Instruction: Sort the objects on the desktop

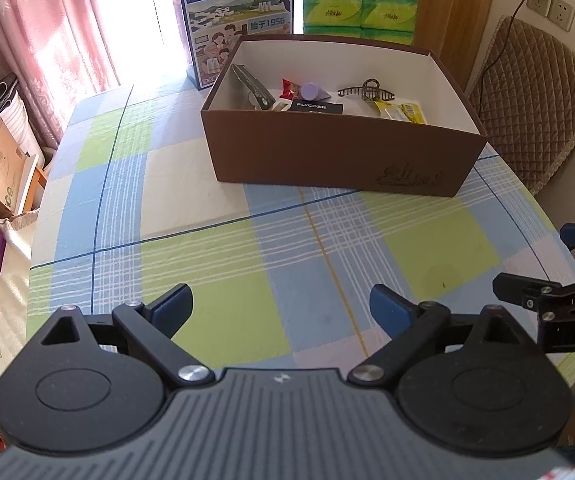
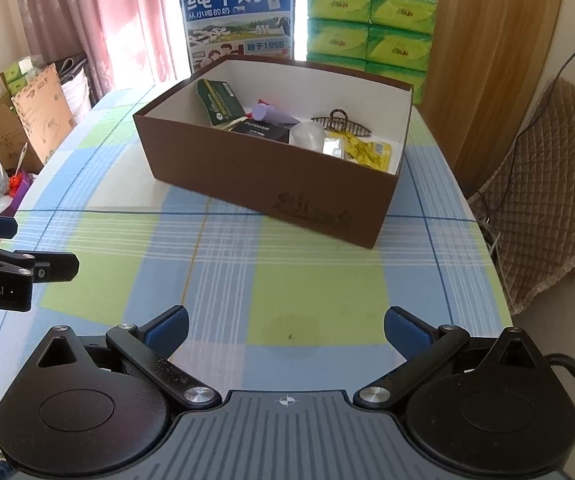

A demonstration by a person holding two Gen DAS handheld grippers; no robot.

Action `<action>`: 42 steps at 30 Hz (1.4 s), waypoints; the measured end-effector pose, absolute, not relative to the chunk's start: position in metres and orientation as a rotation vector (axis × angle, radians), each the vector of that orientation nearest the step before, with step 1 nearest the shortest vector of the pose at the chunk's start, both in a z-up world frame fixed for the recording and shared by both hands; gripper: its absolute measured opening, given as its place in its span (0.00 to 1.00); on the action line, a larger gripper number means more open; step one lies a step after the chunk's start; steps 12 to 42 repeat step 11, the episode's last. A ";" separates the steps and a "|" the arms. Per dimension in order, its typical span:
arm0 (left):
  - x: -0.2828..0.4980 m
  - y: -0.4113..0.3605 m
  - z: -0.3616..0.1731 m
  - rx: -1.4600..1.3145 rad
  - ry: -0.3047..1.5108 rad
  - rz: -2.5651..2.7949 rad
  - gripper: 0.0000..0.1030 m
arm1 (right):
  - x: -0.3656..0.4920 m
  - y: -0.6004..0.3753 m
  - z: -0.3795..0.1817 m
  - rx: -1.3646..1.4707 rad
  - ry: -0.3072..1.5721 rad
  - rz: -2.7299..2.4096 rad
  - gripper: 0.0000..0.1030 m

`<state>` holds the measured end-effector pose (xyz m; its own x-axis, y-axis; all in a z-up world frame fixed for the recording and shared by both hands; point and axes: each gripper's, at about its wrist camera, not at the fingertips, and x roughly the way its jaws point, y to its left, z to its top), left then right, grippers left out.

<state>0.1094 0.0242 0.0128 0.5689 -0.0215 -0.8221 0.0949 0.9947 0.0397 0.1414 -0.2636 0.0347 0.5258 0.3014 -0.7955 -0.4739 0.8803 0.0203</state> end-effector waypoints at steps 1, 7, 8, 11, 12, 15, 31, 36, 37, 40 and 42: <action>0.110 0.024 0.013 0.084 0.964 -0.071 0.91 | 0.142 -0.264 0.034 -0.208 0.907 0.467 0.98; 0.115 0.020 0.009 0.089 0.973 -0.083 0.91 | 0.147 -0.264 0.032 -0.209 0.916 0.469 0.98; 0.116 0.019 0.008 0.092 0.973 -0.084 0.91 | 0.147 -0.264 0.032 -0.208 0.918 0.469 0.98; 0.119 0.018 0.007 0.098 0.974 -0.082 0.91 | 0.150 -0.265 0.030 -0.208 0.923 0.471 0.98; 0.119 0.018 0.007 0.098 0.974 -0.082 0.91 | 0.150 -0.265 0.030 -0.208 0.923 0.471 0.98; 0.119 0.018 0.007 0.098 0.974 -0.082 0.91 | 0.150 -0.265 0.030 -0.208 0.923 0.471 0.98; 0.119 0.018 0.007 0.098 0.974 -0.082 0.91 | 0.150 -0.265 0.030 -0.208 0.923 0.471 0.98; 0.119 0.018 0.007 0.098 0.974 -0.082 0.91 | 0.150 -0.265 0.030 -0.208 0.923 0.471 0.98; 0.119 0.018 0.007 0.098 0.974 -0.082 0.91 | 0.150 -0.265 0.030 -0.208 0.923 0.471 0.98; 0.119 0.018 0.007 0.098 0.974 -0.082 0.91 | 0.150 -0.265 0.030 -0.208 0.923 0.471 0.98; 0.119 0.018 0.007 0.098 0.974 -0.082 0.91 | 0.150 -0.265 0.030 -0.208 0.923 0.471 0.98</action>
